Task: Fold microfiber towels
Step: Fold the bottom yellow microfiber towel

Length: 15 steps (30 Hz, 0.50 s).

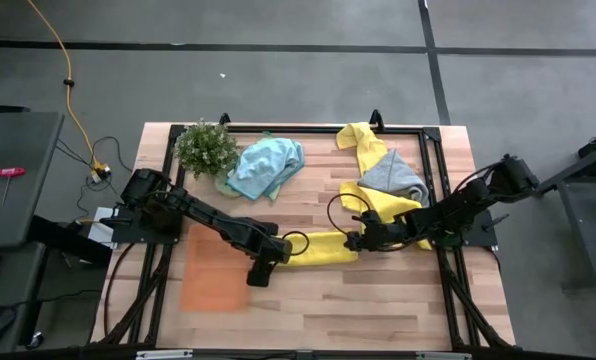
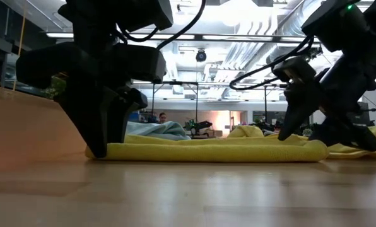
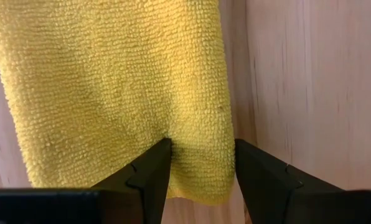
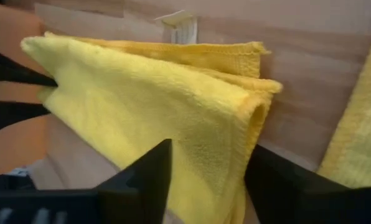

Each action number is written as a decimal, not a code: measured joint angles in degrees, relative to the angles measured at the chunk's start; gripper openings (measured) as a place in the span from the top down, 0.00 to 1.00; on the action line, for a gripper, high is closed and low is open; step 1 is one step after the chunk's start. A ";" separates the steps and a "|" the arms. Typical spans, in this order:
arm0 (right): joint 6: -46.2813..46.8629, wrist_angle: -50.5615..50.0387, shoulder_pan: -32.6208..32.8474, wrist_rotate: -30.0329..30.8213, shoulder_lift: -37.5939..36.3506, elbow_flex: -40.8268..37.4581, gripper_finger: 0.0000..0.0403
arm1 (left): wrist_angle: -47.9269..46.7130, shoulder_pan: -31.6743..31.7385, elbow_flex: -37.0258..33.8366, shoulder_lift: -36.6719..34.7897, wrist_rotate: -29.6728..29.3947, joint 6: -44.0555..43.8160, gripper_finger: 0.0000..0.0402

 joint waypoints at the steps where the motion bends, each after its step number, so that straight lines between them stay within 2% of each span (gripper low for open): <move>1: -0.09 -0.22 -0.02 0.36 0.00 0.00 0.61 | 0.00 0.00 0.00 0.00 0.00 0.02 0.59; 7: -2.02 -1.77 -0.07 1.33 0.11 -0.13 0.94 | -0.02 0.00 0.00 0.00 0.00 0.02 0.59; 9: -2.68 -1.74 -0.09 1.45 0.13 -0.13 0.98 | 0.00 0.00 0.04 0.00 0.00 0.02 0.59; 12: -2.63 -1.81 -0.09 1.05 0.11 -0.13 0.96 | -0.16 0.01 0.04 0.00 0.00 0.93 0.59; 15: -2.69 -2.01 -0.09 0.32 -0.09 -0.13 0.99 | -0.87 0.47 0.02 -0.87 0.02 0.91 0.59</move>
